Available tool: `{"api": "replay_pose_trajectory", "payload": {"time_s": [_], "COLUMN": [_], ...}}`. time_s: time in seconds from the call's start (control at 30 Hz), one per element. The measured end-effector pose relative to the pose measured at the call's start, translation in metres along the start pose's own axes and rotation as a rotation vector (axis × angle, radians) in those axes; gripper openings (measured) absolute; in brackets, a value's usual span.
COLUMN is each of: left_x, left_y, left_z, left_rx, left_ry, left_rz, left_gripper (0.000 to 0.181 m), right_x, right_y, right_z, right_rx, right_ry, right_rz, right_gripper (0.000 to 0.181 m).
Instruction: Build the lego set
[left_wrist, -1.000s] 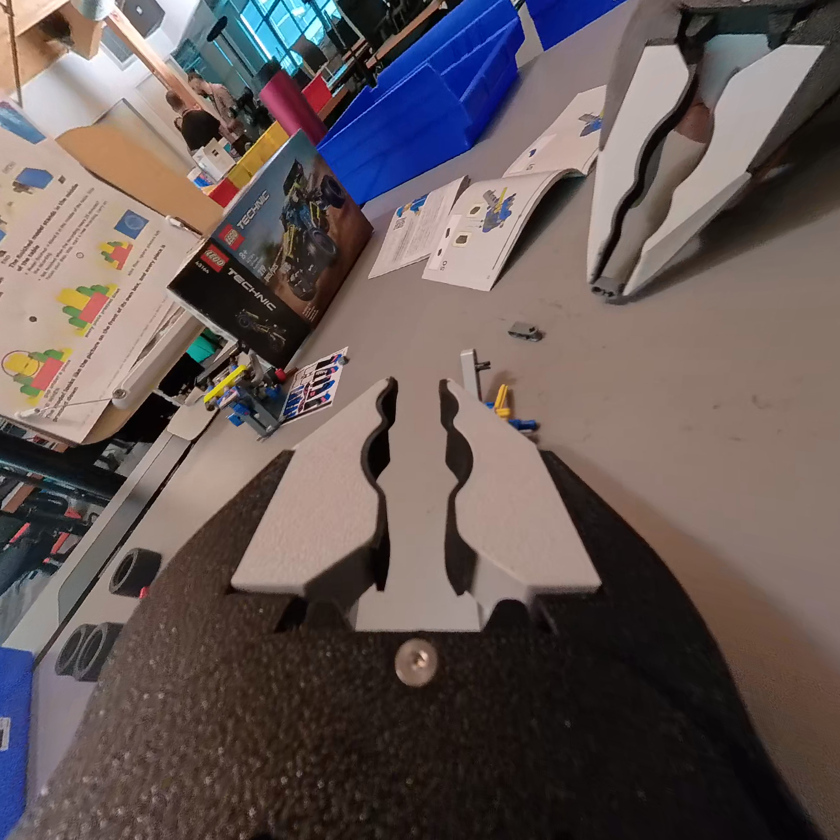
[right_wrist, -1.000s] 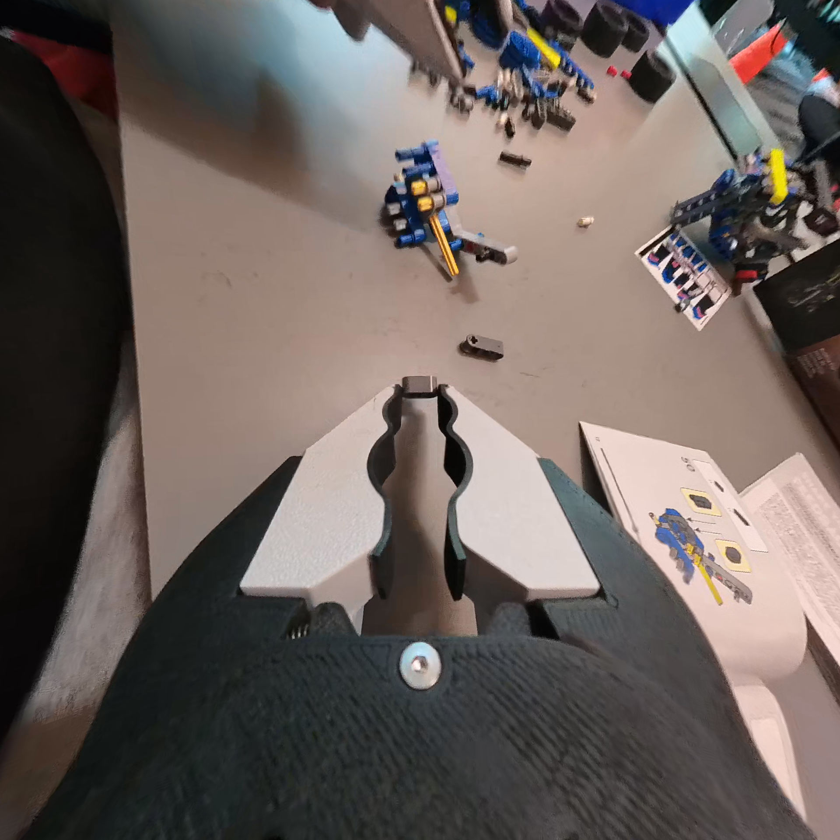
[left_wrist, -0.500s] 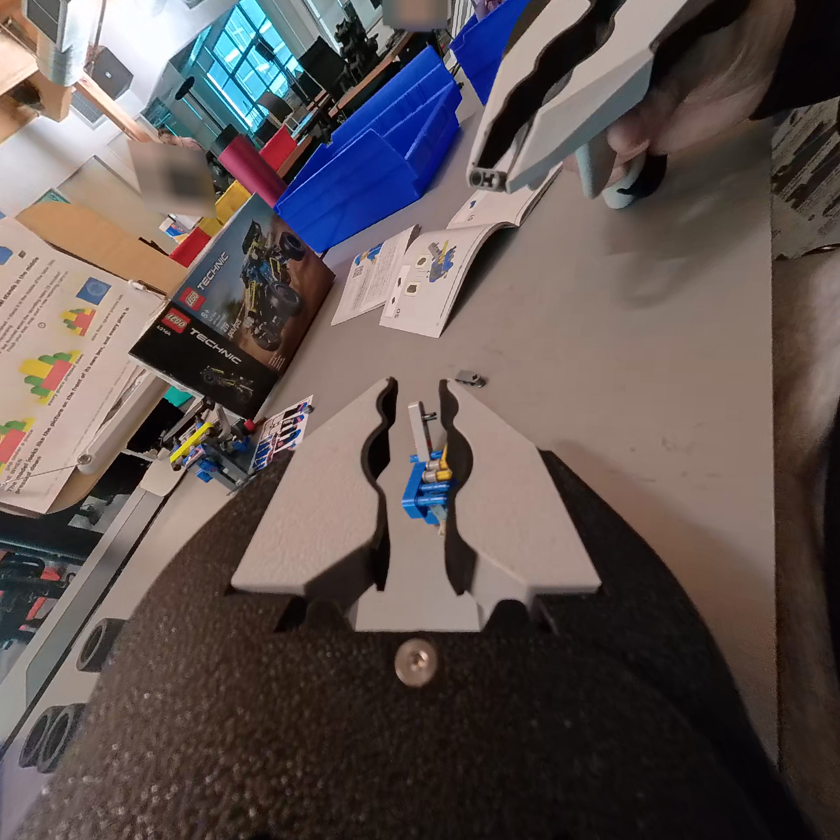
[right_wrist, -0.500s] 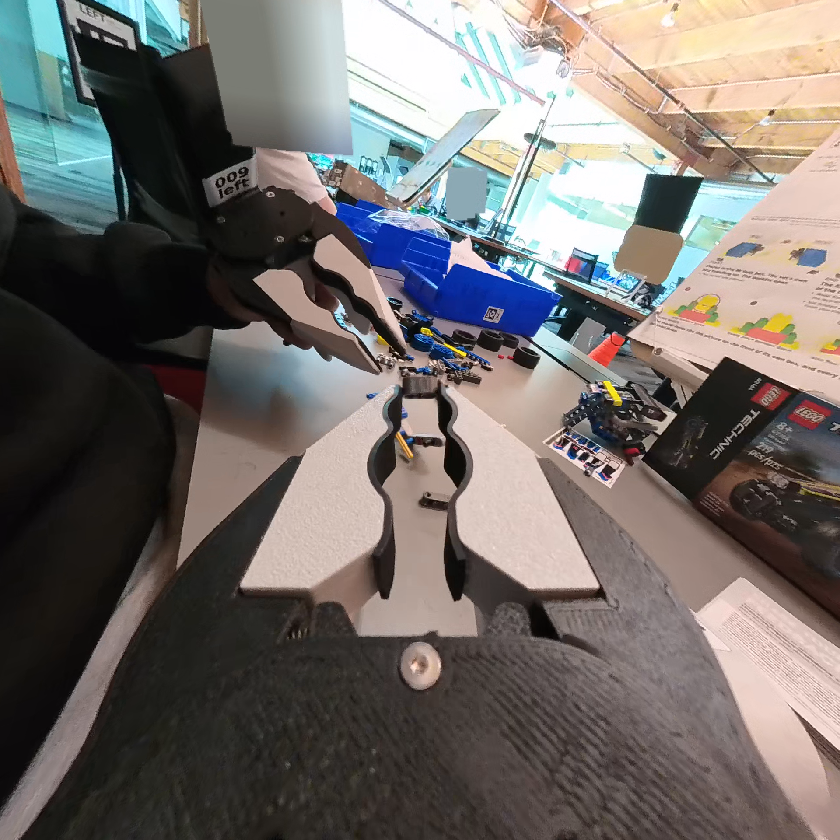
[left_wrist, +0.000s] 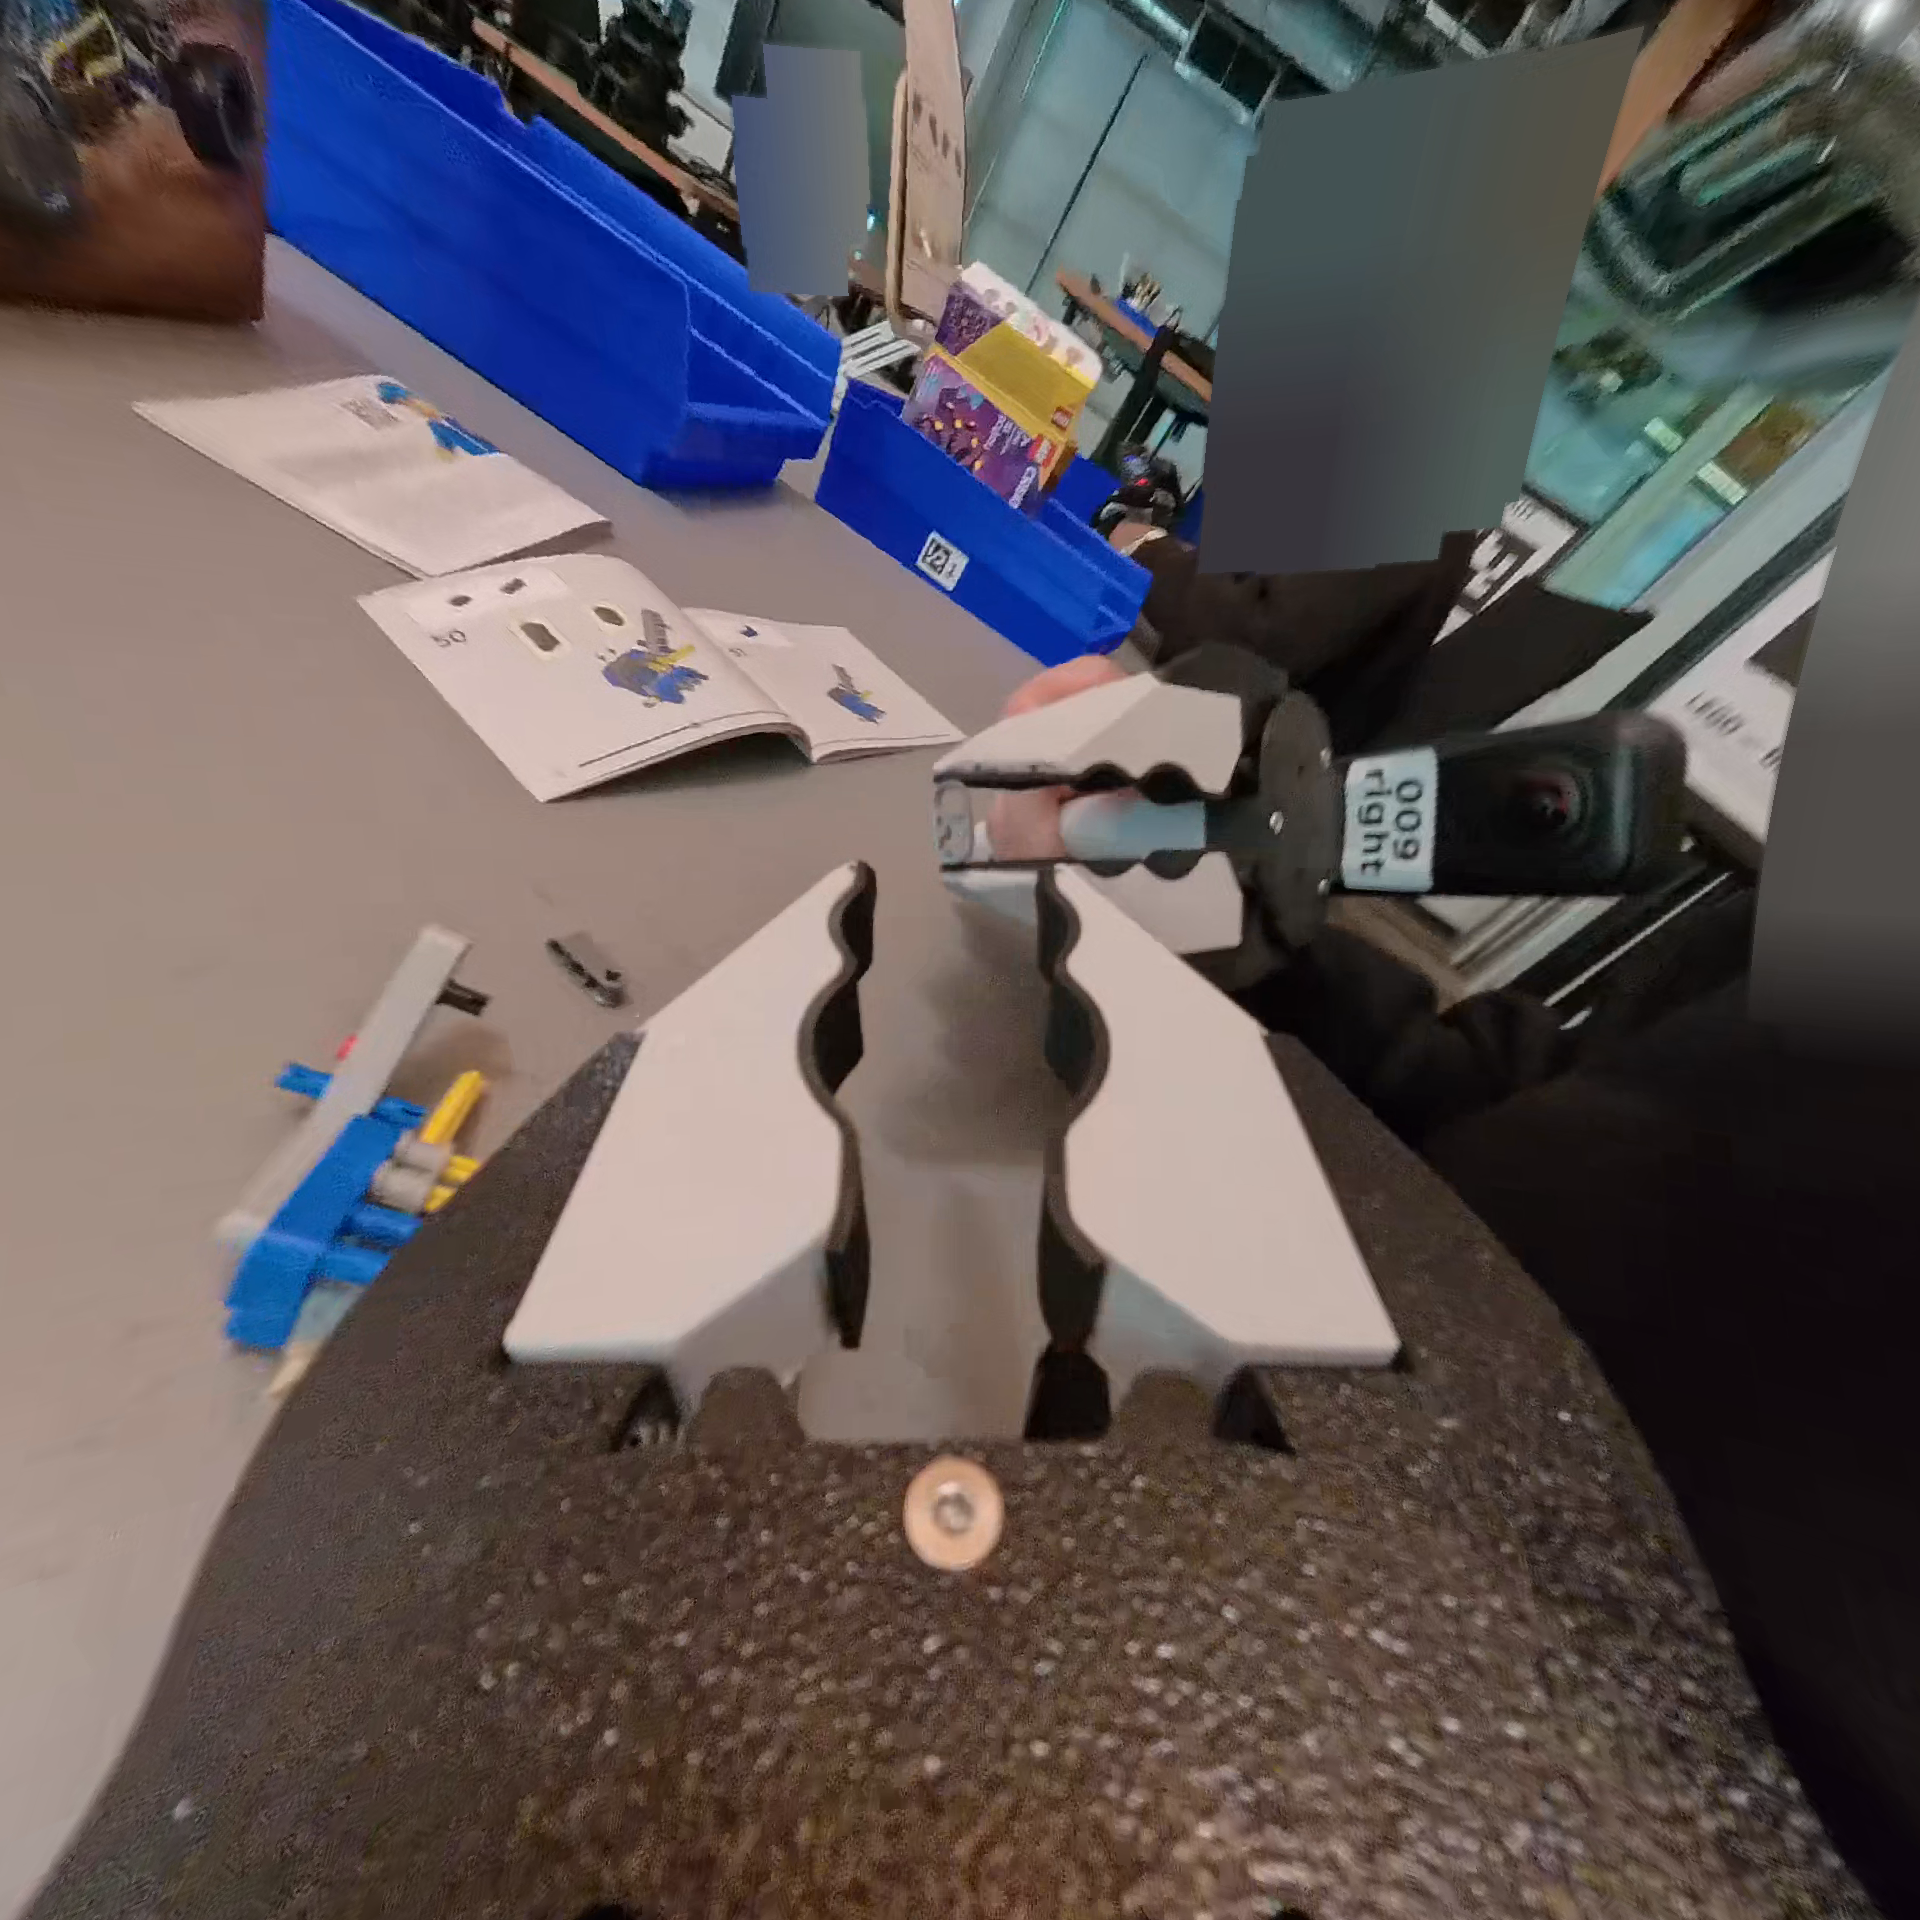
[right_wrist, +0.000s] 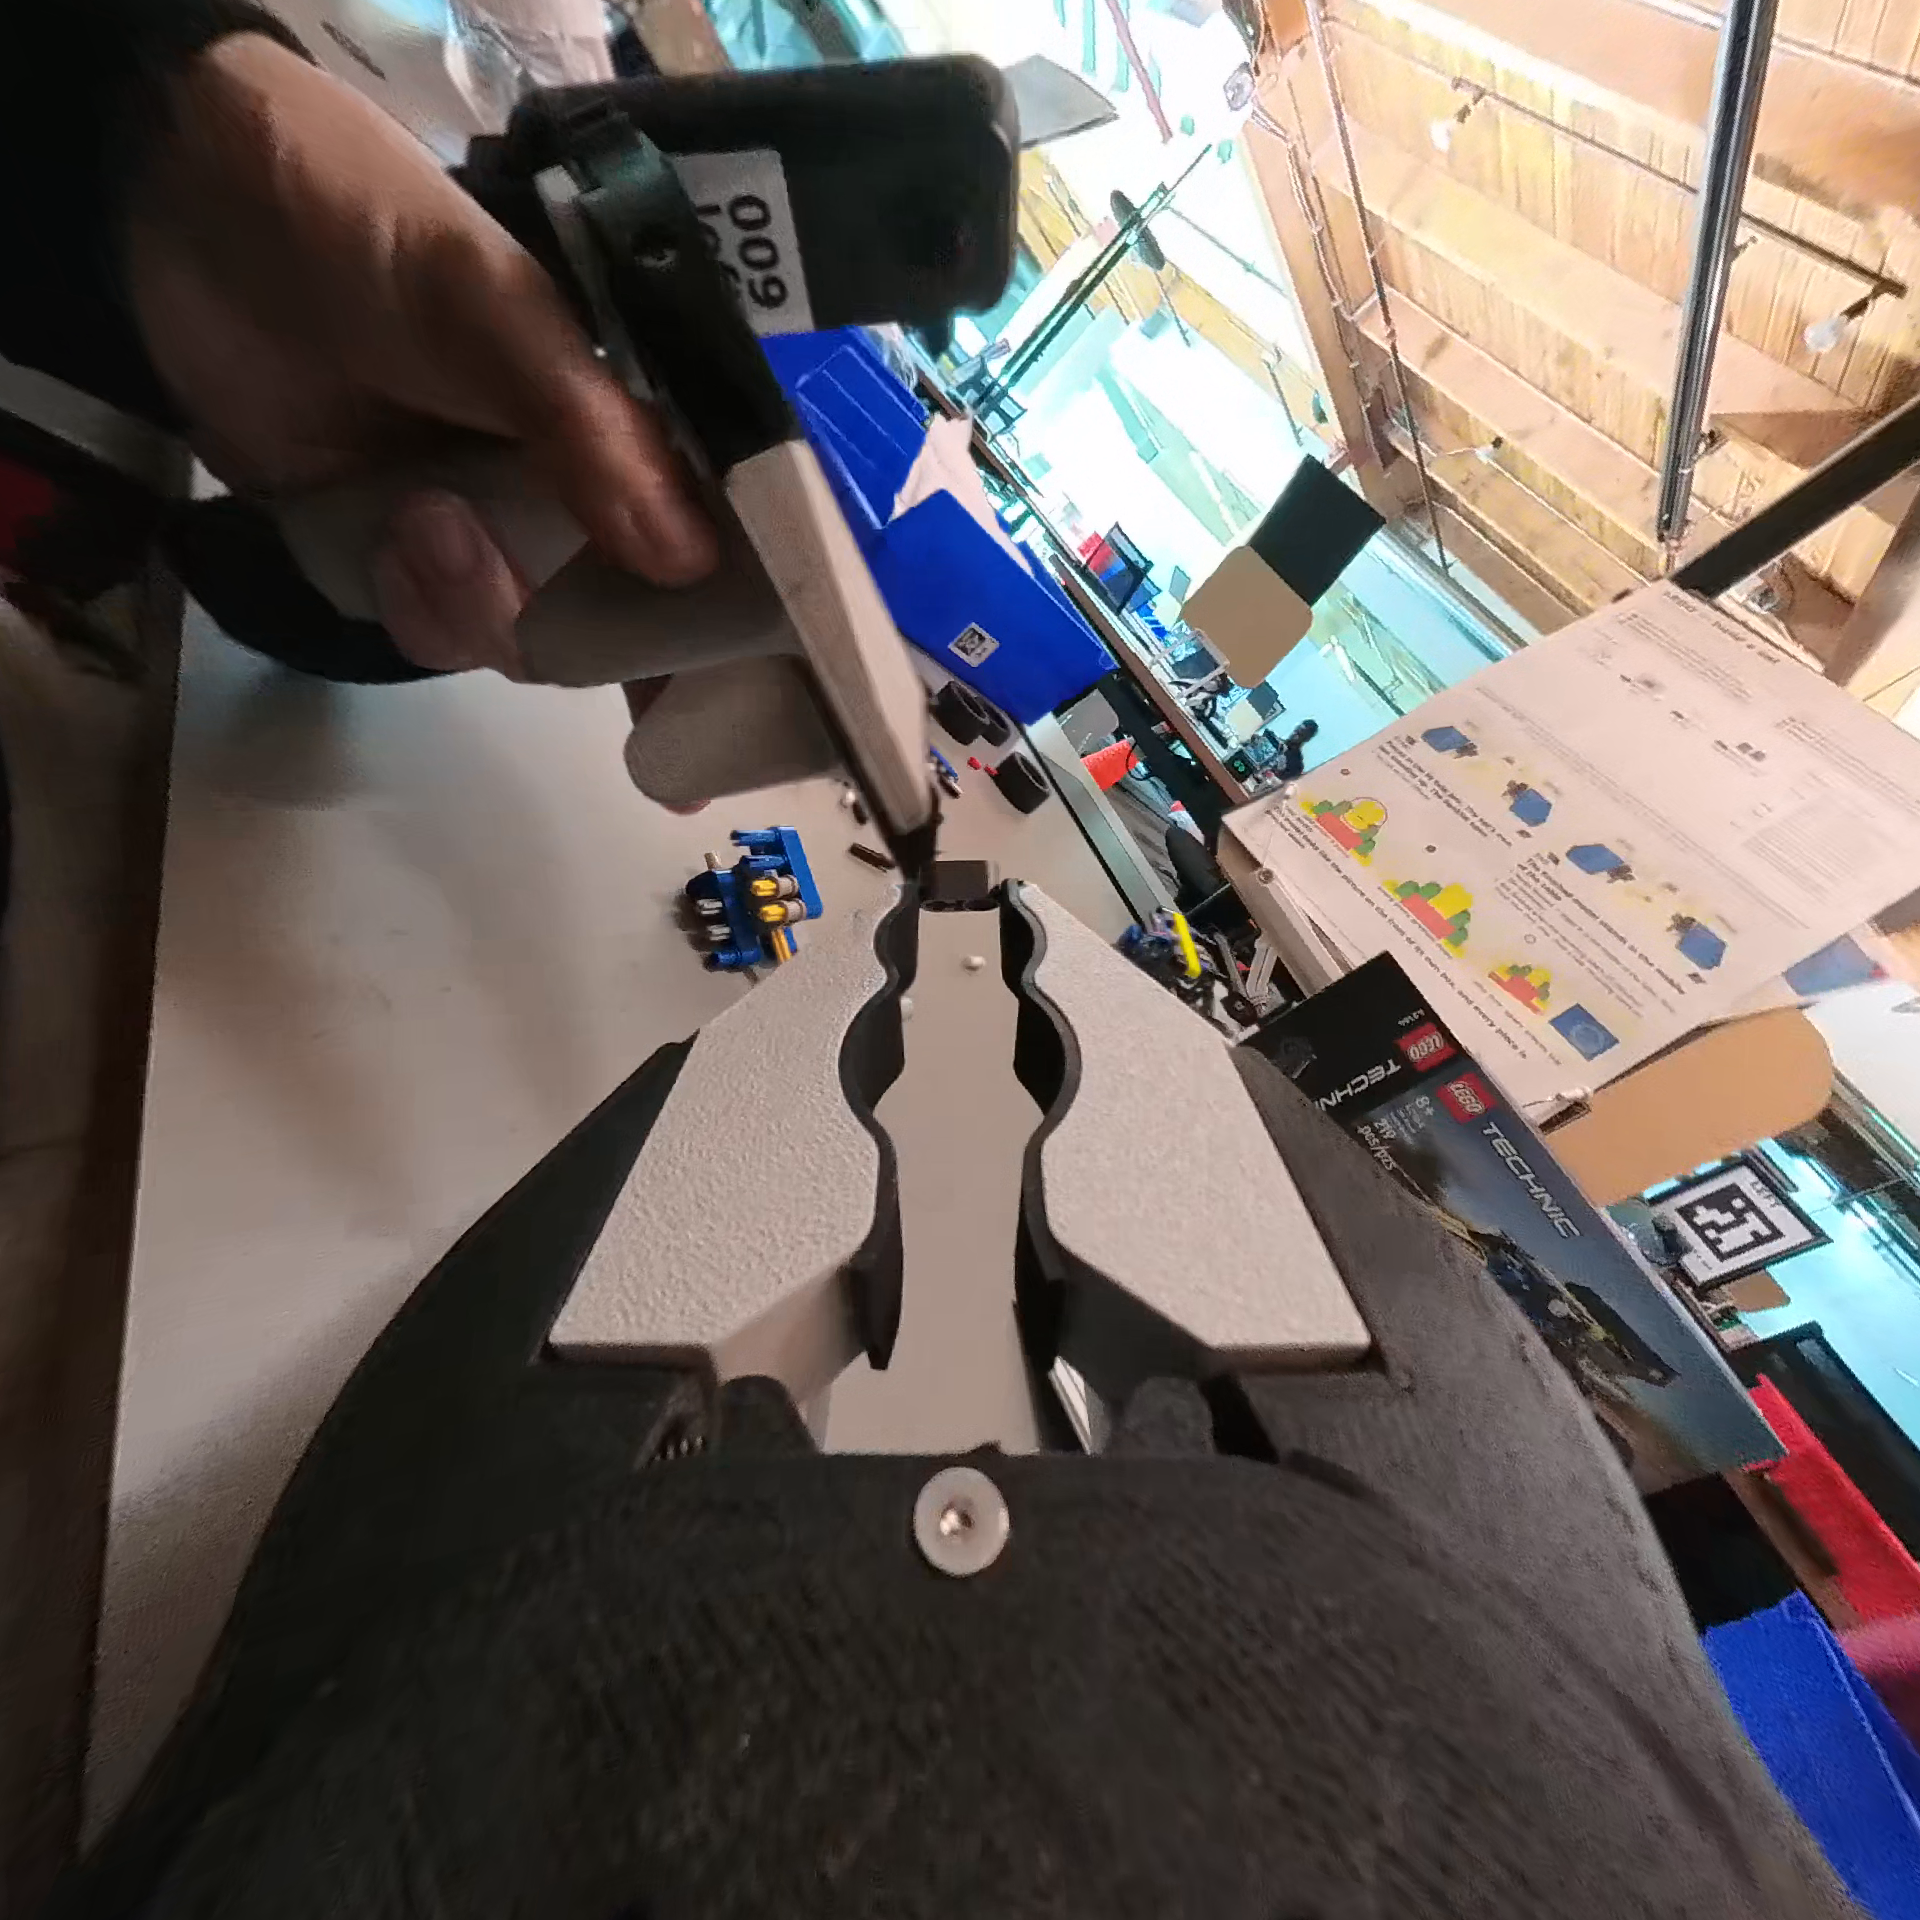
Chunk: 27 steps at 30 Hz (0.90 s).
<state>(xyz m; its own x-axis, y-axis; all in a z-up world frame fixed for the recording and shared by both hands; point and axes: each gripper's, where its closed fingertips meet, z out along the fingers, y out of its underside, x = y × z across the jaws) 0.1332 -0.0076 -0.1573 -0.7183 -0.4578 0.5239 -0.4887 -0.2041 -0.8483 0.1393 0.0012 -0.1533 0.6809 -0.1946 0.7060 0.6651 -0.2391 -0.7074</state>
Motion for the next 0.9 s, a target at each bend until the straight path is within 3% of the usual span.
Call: {"api": "replay_pose_trajectory", "payload": {"time_s": [0.13,0.2,0.33,0.47,0.63,0.8,0.9], "left_x": [0.001,-0.001,-0.004,-0.028,-0.055,-0.05,-0.047], "left_y": [0.0,0.002,0.005,0.009,0.014,0.016,0.017], "left_z": [0.001,0.001,0.0,-0.013,-0.031,-0.034,-0.035], "left_rx": [0.02,0.01,-0.026,-0.158,-0.429,-0.507,-0.524], "left_ry": [0.022,0.002,-0.035,-0.249,-0.472,-0.467,-0.451], "left_rz": [-0.061,-0.046,0.069,0.498,1.178,1.514,1.599], "left_gripper": [0.017,0.006,0.004,0.004,0.003,0.004,0.004], "right_x": [-0.005,-0.005,-0.01,-0.022,-0.011,-0.037,-0.039], "right_y": [-0.003,-0.002,0.0,0.017,0.027,0.027,0.019], "right_z": [0.001,0.002,0.001,-0.007,0.002,0.014,0.018], "right_rx": [0.006,0.002,-0.001,-0.138,-0.238,-0.277,-0.233], "right_ry": [-0.01,-0.02,-0.075,-0.297,-0.269,-0.407,-0.459], "right_rz": [-0.024,-0.017,0.036,0.376,0.742,0.813,0.869], "right_gripper": [0.014,0.014,0.016,0.031,0.026,0.024,0.018]}}
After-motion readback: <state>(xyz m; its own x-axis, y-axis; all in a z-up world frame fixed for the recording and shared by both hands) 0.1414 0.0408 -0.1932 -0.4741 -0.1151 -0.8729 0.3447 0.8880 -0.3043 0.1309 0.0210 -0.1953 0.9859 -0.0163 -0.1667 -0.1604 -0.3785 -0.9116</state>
